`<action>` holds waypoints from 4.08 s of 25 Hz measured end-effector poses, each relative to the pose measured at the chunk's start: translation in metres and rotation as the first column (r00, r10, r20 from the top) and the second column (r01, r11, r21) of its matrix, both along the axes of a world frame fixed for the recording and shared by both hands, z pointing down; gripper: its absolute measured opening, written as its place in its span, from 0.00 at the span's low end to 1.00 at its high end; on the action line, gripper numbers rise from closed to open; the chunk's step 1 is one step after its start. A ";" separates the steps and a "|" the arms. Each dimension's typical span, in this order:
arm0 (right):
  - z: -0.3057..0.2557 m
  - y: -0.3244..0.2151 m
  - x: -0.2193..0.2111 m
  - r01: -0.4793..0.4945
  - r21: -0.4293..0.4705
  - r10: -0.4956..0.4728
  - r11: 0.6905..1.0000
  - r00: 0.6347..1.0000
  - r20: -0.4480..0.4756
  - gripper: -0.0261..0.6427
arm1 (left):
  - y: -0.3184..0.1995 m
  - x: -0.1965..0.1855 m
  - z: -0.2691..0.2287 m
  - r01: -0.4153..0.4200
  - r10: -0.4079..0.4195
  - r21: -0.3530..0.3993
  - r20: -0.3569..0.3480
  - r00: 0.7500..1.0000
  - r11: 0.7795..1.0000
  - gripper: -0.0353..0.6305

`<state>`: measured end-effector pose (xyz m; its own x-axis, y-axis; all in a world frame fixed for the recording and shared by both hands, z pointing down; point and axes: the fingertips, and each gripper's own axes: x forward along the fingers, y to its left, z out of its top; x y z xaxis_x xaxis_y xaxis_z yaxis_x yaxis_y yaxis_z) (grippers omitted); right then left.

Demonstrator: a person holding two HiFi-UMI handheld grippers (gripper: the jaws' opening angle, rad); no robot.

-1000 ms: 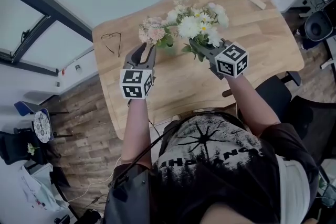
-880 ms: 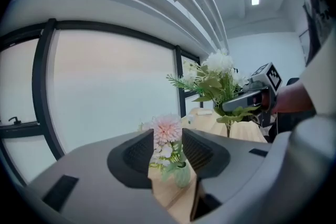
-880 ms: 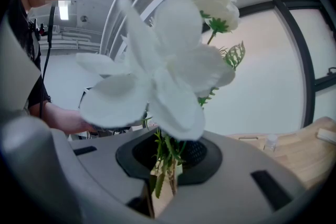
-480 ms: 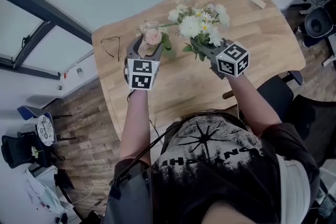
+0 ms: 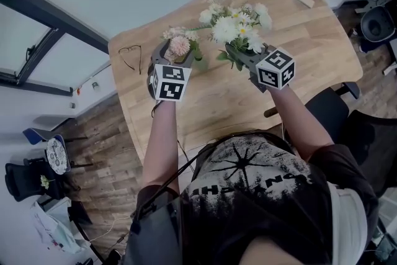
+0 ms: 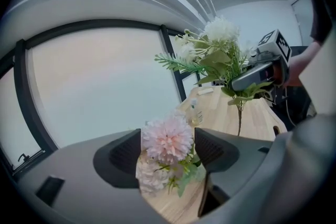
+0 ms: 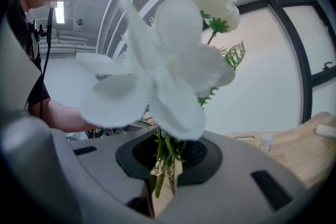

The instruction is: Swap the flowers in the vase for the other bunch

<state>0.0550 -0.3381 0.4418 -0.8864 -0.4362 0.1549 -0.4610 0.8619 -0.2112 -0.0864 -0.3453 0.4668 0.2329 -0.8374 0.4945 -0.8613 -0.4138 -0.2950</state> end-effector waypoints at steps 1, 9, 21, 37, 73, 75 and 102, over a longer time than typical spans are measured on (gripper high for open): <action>0.000 -0.001 0.001 -0.001 -0.002 0.001 1.000 1.000 0.001 0.14 | -0.001 0.001 0.001 -0.002 0.002 -0.004 0.002 1.000 1.000 0.52; 0.006 -0.003 0.003 -0.005 -0.016 0.005 1.000 1.000 0.002 0.14 | -0.002 0.002 0.003 -0.002 0.002 -0.005 0.032 0.999 1.000 0.47; 0.009 -0.003 0.003 -0.004 -0.023 0.005 1.000 1.000 0.001 0.14 | 0.002 0.001 -0.004 -0.004 0.003 0.032 0.022 1.000 0.999 0.20; -0.001 0.004 -0.005 0.004 -0.011 -0.004 1.000 1.000 0.014 0.14 | 0.007 -0.010 -0.046 0.021 -0.020 0.137 -0.007 1.000 0.990 0.18; -0.038 0.024 -0.043 0.083 0.046 -0.085 0.996 0.995 0.043 0.14 | 0.059 -0.066 -0.119 0.147 -0.138 0.285 -0.052 0.989 0.947 0.18; -0.040 0.025 -0.046 0.091 0.051 -0.093 0.995 0.995 0.041 0.14 | 0.065 -0.070 -0.110 0.161 -0.150 0.270 -0.061 0.987 0.949 0.18; -0.026 -0.011 -0.122 0.207 0.091 -0.208 0.974 0.978 -0.006 0.14 | 0.129 -0.100 0.027 0.320 -0.312 -0.005 -0.235 0.920 0.947 0.18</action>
<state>-0.0671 -0.3496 0.4163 -0.9596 -0.2548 0.1197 -0.2695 0.9544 -0.1287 -0.1865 -0.2159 0.4938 0.0573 -0.9009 0.4303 -0.9914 -0.1023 -0.0821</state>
